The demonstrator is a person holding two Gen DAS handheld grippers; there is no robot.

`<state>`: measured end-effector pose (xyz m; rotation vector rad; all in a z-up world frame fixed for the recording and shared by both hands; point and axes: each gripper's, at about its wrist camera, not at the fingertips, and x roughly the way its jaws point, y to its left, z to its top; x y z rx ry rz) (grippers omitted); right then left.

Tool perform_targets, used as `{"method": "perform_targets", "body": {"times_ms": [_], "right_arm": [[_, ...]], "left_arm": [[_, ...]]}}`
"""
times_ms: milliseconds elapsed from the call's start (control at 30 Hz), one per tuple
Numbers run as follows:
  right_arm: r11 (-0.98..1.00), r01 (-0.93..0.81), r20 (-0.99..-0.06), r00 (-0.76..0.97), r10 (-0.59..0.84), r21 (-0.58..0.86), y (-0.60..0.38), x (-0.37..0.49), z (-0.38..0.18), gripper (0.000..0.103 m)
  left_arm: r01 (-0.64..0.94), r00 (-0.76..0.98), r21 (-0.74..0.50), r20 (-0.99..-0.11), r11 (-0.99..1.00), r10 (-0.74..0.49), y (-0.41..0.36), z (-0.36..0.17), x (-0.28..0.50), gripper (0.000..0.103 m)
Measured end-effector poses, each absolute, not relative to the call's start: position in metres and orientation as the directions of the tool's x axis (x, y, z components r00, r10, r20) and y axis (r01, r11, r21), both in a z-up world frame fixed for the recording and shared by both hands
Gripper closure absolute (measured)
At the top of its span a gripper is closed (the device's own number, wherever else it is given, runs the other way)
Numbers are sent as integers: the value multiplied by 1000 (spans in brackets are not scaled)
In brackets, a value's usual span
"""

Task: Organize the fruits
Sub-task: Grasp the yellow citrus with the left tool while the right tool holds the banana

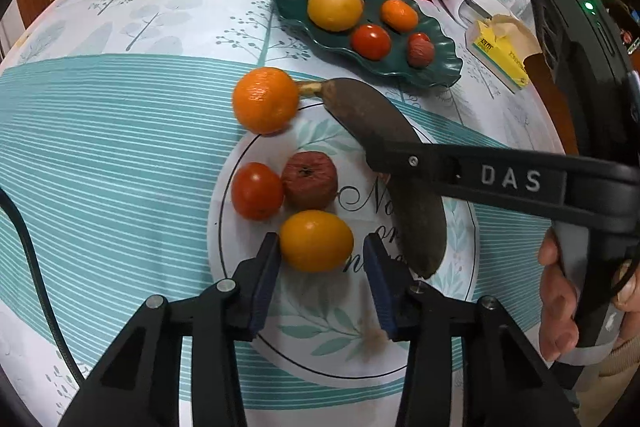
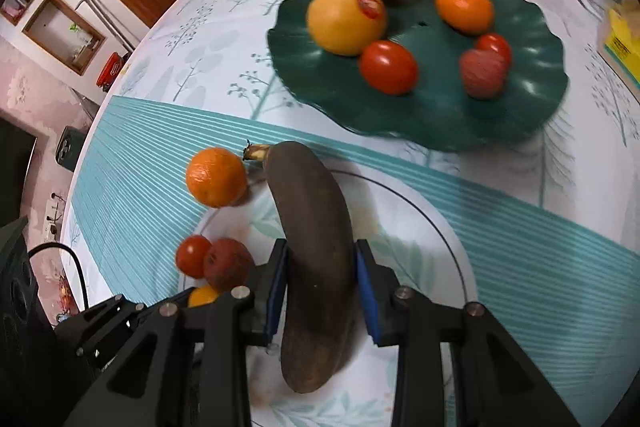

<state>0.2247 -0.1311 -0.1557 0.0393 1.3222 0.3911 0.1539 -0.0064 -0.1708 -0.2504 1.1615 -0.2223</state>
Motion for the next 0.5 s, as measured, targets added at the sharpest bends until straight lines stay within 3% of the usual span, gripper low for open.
{"method": "perform_targets", "body": {"times_ms": [100, 500], "right_arm": [[936, -239, -930, 199, 308, 259, -138, 220, -156, 70], [932, -152, -901, 246, 357, 328, -171, 194, -147, 71]], "left_arm": [[48, 380, -303, -876, 952, -298, -10, -172, 156, 69], [133, 391, -299, -860, 945, -327, -11, -163, 141, 71]]}}
